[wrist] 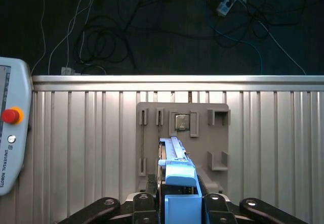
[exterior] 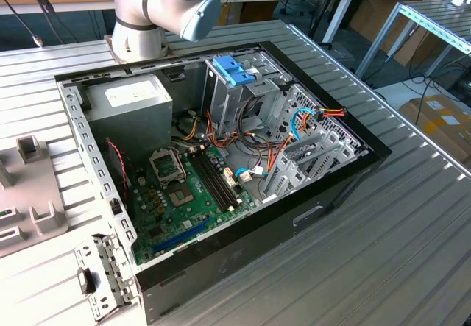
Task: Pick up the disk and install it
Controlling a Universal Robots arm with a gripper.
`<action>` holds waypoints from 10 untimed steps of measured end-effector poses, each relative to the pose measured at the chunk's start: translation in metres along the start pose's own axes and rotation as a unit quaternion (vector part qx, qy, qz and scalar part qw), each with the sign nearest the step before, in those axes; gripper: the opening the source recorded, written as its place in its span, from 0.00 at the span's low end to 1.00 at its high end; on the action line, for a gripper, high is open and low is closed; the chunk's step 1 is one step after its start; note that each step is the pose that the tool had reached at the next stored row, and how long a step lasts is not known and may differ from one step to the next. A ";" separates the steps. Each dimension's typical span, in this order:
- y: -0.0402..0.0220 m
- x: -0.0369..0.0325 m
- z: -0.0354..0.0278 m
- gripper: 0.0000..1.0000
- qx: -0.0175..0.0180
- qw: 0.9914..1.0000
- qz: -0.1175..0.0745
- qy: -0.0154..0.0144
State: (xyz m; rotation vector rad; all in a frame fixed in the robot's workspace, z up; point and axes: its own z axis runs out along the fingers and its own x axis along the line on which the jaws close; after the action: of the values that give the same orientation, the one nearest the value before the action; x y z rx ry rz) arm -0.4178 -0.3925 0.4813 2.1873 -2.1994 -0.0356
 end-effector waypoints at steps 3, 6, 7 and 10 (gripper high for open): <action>-0.0017 0.0001 0.0001 0.37 0.000 1.000 0.000 0.000; -0.0030 0.0002 0.0002 0.37 0.000 1.000 0.000 0.000; -0.0033 0.0002 0.0003 0.37 0.000 1.000 0.000 0.000; -0.0043 0.0005 0.0003 0.37 0.000 1.000 0.000 0.000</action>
State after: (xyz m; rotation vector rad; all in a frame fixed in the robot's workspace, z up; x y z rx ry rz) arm -0.4135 -0.3930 0.4808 2.1870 -2.1992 -0.0351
